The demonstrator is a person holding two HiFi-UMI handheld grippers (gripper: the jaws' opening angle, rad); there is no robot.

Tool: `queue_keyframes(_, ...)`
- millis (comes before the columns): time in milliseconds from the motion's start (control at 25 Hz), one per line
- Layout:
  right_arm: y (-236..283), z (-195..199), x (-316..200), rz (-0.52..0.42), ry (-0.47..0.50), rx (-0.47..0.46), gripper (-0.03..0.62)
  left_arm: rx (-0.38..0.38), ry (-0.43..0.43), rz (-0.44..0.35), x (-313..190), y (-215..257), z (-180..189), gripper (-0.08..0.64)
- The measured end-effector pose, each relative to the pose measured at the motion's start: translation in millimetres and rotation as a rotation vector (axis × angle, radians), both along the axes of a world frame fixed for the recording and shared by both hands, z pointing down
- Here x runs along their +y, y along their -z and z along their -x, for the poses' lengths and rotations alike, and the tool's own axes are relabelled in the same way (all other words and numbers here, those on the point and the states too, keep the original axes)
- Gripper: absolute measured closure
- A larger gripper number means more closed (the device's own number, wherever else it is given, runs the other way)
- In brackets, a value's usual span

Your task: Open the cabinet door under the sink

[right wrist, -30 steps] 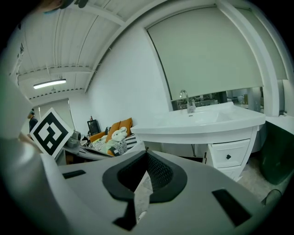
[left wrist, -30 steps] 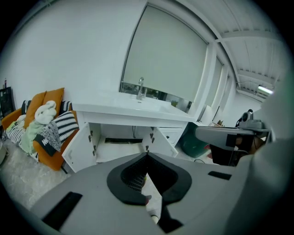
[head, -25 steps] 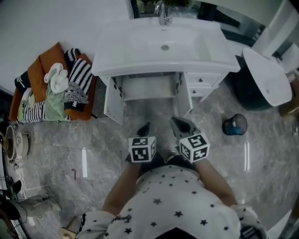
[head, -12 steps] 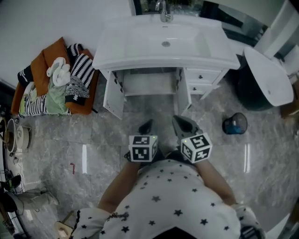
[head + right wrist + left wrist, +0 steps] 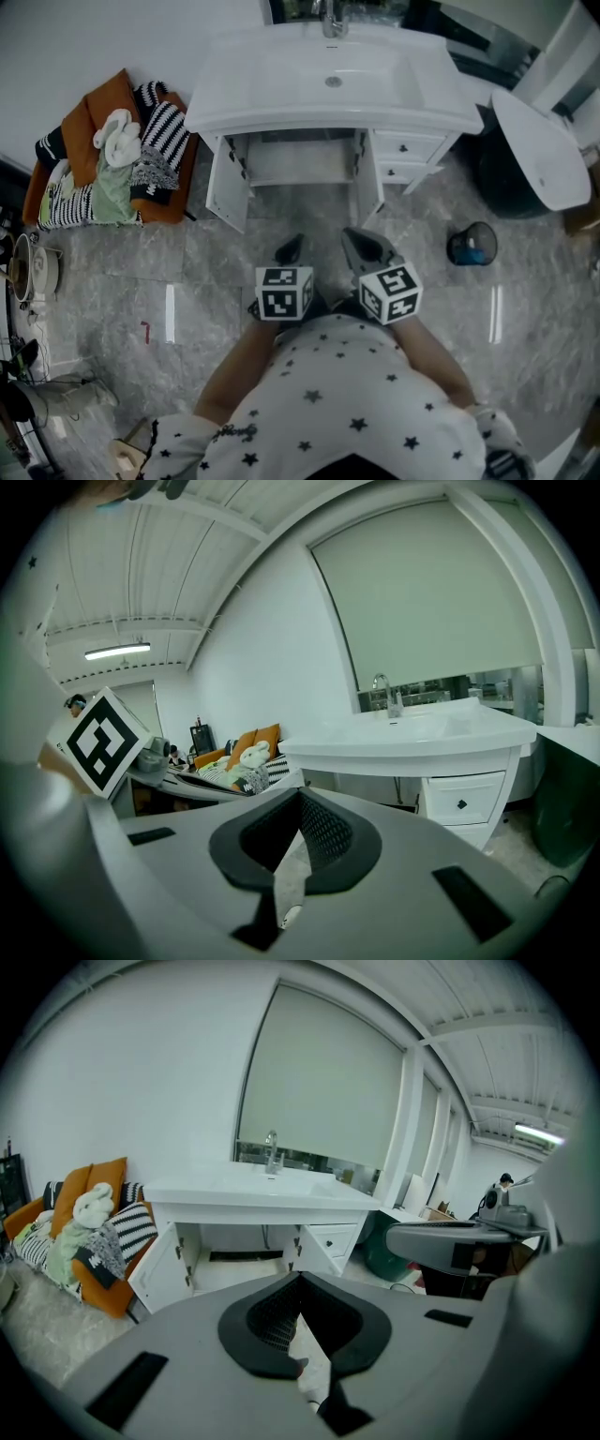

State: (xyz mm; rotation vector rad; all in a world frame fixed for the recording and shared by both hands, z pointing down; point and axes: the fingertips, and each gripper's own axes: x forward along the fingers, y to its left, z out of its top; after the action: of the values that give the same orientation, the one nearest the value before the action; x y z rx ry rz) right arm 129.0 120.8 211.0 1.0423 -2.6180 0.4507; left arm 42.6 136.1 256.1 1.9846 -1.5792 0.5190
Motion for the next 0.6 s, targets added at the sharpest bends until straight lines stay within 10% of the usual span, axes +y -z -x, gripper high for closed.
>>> queue_keyframes(600,2.0,2.6,-0.3,-0.019,-0.002,0.009,0.584,0.007,0.001,-0.003,0.3,-2.5,1.3,0.556)
